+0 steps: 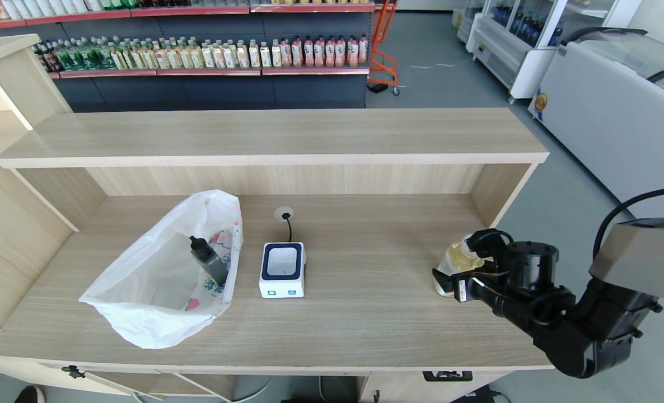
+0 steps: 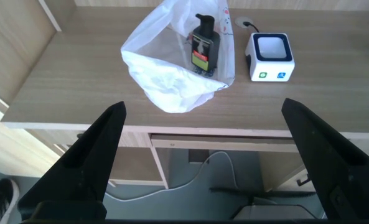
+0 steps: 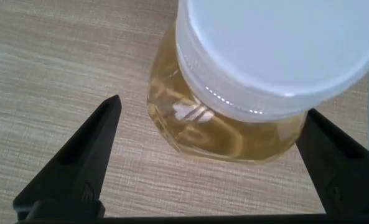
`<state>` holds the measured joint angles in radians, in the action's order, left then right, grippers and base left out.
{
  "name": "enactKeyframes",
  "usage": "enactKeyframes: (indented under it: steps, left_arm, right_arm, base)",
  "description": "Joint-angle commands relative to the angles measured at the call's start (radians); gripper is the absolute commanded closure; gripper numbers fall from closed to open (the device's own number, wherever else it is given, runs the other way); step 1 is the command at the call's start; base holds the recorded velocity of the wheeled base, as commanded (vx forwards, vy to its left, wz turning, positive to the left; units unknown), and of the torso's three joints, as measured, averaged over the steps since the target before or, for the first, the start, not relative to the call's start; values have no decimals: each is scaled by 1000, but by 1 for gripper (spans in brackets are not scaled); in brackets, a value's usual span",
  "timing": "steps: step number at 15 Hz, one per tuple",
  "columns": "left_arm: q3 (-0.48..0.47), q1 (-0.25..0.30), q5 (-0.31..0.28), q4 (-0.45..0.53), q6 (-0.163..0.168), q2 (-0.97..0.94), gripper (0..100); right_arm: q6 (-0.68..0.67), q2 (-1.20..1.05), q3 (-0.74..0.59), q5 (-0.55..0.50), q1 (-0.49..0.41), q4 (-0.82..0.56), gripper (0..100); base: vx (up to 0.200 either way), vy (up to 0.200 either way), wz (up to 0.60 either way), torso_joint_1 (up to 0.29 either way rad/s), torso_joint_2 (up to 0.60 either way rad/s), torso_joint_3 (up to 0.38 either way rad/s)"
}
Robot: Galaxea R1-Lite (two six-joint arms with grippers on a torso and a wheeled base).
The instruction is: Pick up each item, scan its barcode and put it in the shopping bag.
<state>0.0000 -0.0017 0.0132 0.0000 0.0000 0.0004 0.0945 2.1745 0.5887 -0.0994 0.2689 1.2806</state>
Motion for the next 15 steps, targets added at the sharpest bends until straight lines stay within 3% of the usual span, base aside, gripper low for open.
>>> enactKeyframes:
  steps: [1,6,7,15]
  left_arm:
    - [0,0,1,0,0,0,0]
    - [0,0,1,0,0,0,0]
    - [0,0,1,0,0,0,0]
    - [0,0,1,0,0,0,0]
  right_arm:
    - [1,33,31,4,1,-1,0]
    - [2,94,122,6,9,-4,0]
    - [4,103,135,6,12,-4,100]
    - [19,125,215,13,27,-7,100]
  base:
    - [0,0,0,0,0,0]
    - [0,0,0,0,0,0]
    - [0,0,0,0,0,0]
    - [0,0,0,0,0,0]
